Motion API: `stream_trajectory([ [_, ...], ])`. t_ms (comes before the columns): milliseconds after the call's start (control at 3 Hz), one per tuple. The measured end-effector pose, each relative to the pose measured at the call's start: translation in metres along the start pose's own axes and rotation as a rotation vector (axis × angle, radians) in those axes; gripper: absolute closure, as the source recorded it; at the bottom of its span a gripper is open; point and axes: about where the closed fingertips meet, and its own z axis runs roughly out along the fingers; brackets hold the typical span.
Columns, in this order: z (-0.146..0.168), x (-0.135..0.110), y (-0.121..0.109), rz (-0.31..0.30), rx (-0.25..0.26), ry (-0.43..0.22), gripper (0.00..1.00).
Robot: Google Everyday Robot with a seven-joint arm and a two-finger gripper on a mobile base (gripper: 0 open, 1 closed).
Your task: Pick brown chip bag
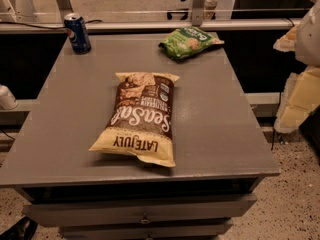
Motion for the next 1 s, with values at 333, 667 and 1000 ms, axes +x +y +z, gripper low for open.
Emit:
stream_trajectory([
  [333,0.0,0.0,0.0,0.0,0.0,0.0,0.0],
  [667,0.017,-0.013,0.006,0.039,-0.022,-0.075,0.0],
  [1000,0.051,-0.054,0.018,0.092,-0.068,-0.232,0.0],
])
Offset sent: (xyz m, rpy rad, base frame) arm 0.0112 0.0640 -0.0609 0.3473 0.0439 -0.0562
